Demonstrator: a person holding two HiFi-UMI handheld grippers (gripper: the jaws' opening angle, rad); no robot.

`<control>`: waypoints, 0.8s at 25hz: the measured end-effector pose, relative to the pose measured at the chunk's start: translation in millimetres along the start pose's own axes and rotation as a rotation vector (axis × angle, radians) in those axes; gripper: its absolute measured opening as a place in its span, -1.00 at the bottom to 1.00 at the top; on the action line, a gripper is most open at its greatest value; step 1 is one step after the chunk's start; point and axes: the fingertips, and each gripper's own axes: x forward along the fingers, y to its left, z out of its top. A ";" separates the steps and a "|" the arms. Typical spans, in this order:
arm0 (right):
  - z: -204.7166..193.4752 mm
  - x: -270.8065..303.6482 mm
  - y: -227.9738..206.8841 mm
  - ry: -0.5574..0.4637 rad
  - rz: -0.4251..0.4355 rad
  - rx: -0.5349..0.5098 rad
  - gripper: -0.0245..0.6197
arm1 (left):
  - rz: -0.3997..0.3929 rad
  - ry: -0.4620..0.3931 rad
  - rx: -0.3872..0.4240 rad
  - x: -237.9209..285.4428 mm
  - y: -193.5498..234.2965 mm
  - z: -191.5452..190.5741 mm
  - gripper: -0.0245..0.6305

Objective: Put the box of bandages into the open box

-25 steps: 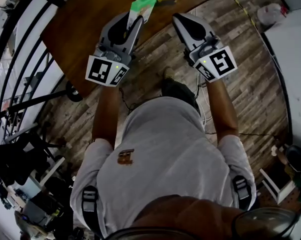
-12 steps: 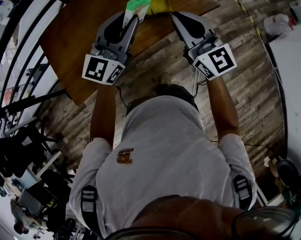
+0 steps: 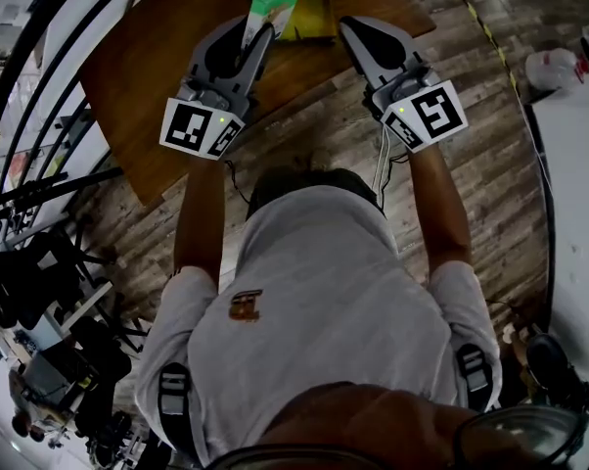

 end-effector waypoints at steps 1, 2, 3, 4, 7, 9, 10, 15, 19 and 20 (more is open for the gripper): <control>0.2 1.4 -3.2 -0.001 0.002 0.001 -0.82 | 0.001 0.004 0.003 2.9 1.7 -0.4 -0.59; -0.3 2.8 -6.6 0.000 0.004 0.001 -0.82 | 0.003 0.007 0.005 6.2 3.4 -1.4 -0.59; -1.3 4.3 -10.2 0.001 0.005 0.001 -0.82 | 0.003 0.010 0.006 9.5 5.2 -3.1 -0.59; -2.8 6.2 -13.4 0.003 0.004 0.002 -0.82 | 0.001 0.014 0.007 12.4 7.1 -5.2 -0.59; -6.9 14.4 -19.8 0.013 -0.001 0.006 -0.82 | -0.014 0.030 0.008 19.1 14.1 -11.1 -0.59; -10.0 19.9 -22.2 0.022 -0.005 0.007 -0.82 | -0.029 0.049 0.015 22.8 20.2 -16.9 -0.59; -12.0 22.2 -23.6 0.026 -0.009 0.006 -0.82 | -0.038 0.062 0.020 24.8 23.3 -21.0 -0.59; -19.8 28.5 -31.1 0.043 -0.038 0.005 -0.82 | -0.086 0.127 0.032 32.8 35.1 -42.7 -0.59; -25.6 41.3 -40.3 0.058 -0.063 0.003 -0.82 | -0.125 0.146 0.033 40.0 49.2 -58.7 -0.59; -26.6 46.1 -41.7 0.061 -0.068 0.001 -0.82 | -0.132 0.151 0.029 41.0 54.1 -61.1 -0.59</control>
